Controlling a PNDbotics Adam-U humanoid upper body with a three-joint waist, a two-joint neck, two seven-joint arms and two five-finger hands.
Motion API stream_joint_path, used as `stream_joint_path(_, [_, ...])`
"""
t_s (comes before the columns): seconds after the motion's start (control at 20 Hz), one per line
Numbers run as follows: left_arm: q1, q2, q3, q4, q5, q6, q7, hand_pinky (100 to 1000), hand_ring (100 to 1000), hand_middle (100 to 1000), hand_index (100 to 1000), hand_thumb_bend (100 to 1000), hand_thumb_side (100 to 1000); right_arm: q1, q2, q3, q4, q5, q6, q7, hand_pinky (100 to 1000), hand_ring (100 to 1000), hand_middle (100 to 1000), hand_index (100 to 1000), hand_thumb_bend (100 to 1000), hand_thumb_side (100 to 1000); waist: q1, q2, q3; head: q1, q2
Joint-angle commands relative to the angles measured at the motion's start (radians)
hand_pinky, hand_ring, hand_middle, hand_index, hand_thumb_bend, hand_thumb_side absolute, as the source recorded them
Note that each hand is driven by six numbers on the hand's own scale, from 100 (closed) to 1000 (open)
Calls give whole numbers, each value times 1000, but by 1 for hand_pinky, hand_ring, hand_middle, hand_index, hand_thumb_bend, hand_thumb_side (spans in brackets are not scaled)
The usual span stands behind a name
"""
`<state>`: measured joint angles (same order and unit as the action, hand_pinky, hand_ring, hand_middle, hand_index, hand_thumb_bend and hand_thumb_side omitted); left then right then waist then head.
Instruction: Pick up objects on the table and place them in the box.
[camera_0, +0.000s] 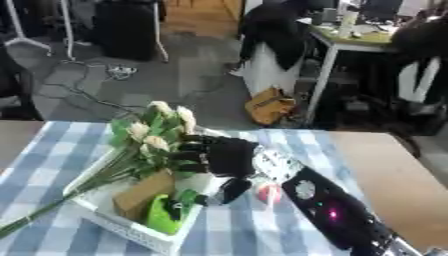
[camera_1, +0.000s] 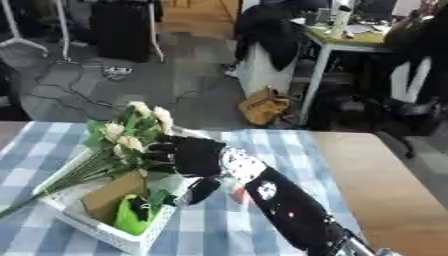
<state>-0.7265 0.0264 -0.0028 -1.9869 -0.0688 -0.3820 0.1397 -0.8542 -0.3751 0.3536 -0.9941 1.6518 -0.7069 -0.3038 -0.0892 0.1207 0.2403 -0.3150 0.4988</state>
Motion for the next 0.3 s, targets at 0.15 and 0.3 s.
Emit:
stream_joint_path(0.15, [-16, 1, 0, -13, 6, 0, 0, 809, 979, 867, 949, 100, 884, -36, -34, 5, -57, -25, 28, 29, 1000, 1000, 1000, 1000, 364, 1000, 21, -4, -3, -13, 7])
stream_joint_path(0.3, [-13, 3, 1, -13, 5, 2, 1, 809, 979, 867, 950, 100, 883, -36, -39, 8, -76, -47, 37, 38, 1000, 1000, 1000, 1000, 355, 1000, 21, -8, -6, -17, 13])
